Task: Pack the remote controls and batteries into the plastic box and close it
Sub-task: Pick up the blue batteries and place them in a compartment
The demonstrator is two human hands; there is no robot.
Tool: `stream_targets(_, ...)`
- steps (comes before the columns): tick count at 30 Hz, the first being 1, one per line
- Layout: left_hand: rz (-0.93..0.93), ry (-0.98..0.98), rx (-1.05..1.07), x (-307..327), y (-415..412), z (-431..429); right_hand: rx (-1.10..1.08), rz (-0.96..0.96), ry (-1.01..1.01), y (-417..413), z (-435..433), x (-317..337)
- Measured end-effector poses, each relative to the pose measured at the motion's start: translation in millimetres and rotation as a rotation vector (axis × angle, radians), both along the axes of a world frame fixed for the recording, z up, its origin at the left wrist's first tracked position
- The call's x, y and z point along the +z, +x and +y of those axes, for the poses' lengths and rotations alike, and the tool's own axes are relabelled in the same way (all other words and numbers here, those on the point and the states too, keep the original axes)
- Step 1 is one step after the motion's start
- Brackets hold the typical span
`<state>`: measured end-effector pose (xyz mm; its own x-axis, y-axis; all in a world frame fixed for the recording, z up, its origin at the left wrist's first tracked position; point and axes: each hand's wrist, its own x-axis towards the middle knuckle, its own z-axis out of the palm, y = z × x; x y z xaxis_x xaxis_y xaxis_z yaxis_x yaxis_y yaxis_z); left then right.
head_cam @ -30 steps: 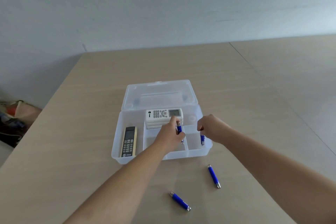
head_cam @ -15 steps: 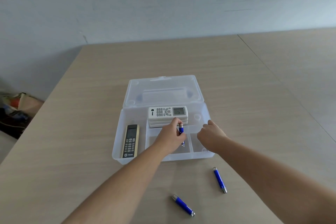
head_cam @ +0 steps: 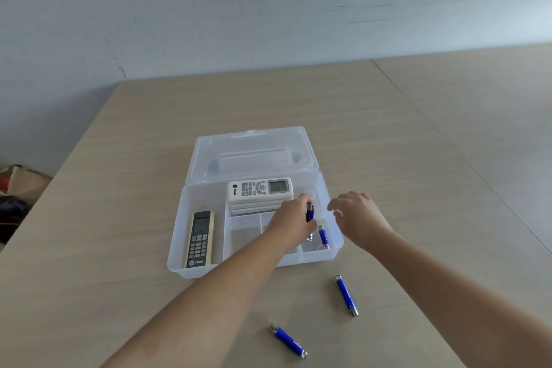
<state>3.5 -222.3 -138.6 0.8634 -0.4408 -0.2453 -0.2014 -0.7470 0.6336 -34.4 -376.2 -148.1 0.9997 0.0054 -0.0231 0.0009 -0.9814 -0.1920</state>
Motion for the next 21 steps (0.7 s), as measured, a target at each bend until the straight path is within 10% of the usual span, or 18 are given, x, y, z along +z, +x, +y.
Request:
stream_targets(7,0.053,0.309,0.021,-17.6,-5.7,-41.5,-0.373,0.136,0.596,-34.8,-6.3,-9.0)
stream_targets(21,0.127,0.459,-0.034,-26.8,-5.0,-53.3,-0.369,0.176,0.692,-45.4,-9.7,-12.8)
